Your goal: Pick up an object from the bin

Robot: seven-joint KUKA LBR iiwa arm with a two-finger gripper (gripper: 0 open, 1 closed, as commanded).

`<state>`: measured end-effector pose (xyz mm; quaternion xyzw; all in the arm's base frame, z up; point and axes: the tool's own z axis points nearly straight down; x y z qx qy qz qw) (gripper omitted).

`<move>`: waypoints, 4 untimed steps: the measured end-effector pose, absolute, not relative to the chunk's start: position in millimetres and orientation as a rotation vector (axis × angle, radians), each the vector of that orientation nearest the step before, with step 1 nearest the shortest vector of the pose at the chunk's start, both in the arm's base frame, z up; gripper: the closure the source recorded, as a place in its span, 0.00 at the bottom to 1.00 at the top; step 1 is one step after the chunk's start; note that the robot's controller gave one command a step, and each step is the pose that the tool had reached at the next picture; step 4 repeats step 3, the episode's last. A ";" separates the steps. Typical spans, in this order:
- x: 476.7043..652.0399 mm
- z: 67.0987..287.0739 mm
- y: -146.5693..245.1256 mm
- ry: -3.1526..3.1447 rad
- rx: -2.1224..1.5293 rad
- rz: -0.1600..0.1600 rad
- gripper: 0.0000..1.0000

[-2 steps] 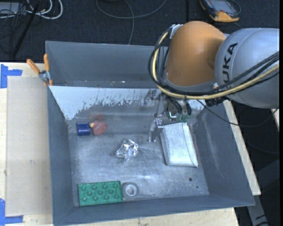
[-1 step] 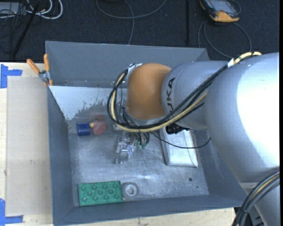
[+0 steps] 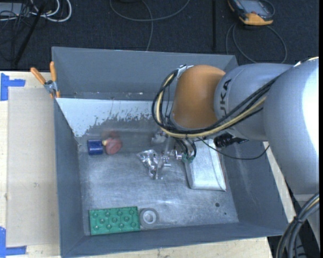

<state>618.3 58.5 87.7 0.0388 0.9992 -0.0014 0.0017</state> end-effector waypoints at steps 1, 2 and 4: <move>618.3 88.4 62.9 3.136 0.117 0.002 1.00; 622.6 196.2 68.1 3.127 0.182 0.004 1.00; 600.6 234.4 104.0 3.135 -0.127 0.003 1.00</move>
Offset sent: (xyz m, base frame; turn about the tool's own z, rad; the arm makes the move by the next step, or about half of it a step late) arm 0.0000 0.0000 0.0000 0.0000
